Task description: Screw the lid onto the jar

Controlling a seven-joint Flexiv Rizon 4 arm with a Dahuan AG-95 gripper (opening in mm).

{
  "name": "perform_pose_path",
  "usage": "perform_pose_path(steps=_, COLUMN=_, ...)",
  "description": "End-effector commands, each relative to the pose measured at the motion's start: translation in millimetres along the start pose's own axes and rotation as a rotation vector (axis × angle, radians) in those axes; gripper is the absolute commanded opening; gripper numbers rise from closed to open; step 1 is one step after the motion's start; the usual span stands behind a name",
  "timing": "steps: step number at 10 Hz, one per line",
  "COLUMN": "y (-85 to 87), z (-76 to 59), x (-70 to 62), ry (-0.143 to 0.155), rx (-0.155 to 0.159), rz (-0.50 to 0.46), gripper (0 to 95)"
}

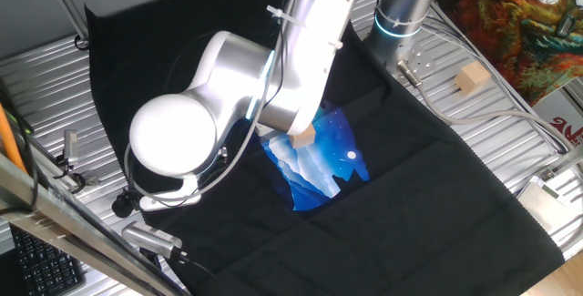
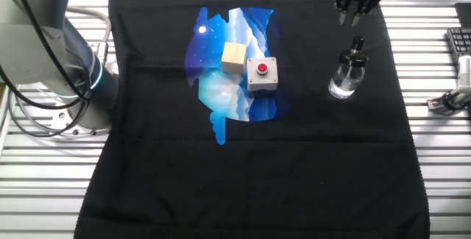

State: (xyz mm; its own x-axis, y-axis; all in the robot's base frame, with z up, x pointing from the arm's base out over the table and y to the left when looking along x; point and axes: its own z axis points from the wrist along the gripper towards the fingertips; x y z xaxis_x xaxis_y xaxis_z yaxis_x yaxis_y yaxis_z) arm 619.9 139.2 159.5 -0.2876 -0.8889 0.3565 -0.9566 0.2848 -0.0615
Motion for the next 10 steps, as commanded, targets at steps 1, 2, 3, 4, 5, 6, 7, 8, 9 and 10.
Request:
perform_pose_path(steps=1, y=-1.4, z=-0.7, x=-0.8, ry=0.000, rx=-0.002, rz=-0.004, gripper=38.0)
perform_pose_path(steps=2, y=-2.3, z=-2.1, x=0.0, ry=0.000, rx=0.003, rz=-0.009, gripper=38.0)
perform_pose_path(steps=3, y=-3.2, z=-3.3, x=0.8, ry=-0.001, rx=0.005, rz=-0.014, gripper=38.0)
perform_pose_path(steps=4, y=-5.2, z=-4.6, x=1.4, ry=-0.003, rx=0.019, rz=-0.029, gripper=38.0)
perform_pose_path(steps=5, y=-6.6, z=-4.6, x=1.6, ry=-0.006, rx=0.025, rz=-0.040, gripper=38.0)
perform_pose_path(steps=6, y=-7.4, z=-3.9, x=2.1, ry=-0.009, rx=0.034, rz=-0.046, gripper=38.0)
perform_pose_path(steps=7, y=-7.7, z=-3.4, x=2.4, ry=-0.012, rx=0.034, rz=-0.048, gripper=38.0)
perform_pose_path(steps=8, y=-7.9, z=-3.0, x=2.6, ry=-0.019, rx=0.034, rz=-0.049, gripper=38.0)
perform_pose_path(steps=9, y=-8.1, z=-2.9, x=2.5, ry=-0.020, rx=0.034, rz=-0.050, gripper=38.0)
perform_pose_path(steps=10, y=-8.3, z=-2.6, x=2.5, ry=-0.020, rx=0.034, rz=-0.054, gripper=57.0)
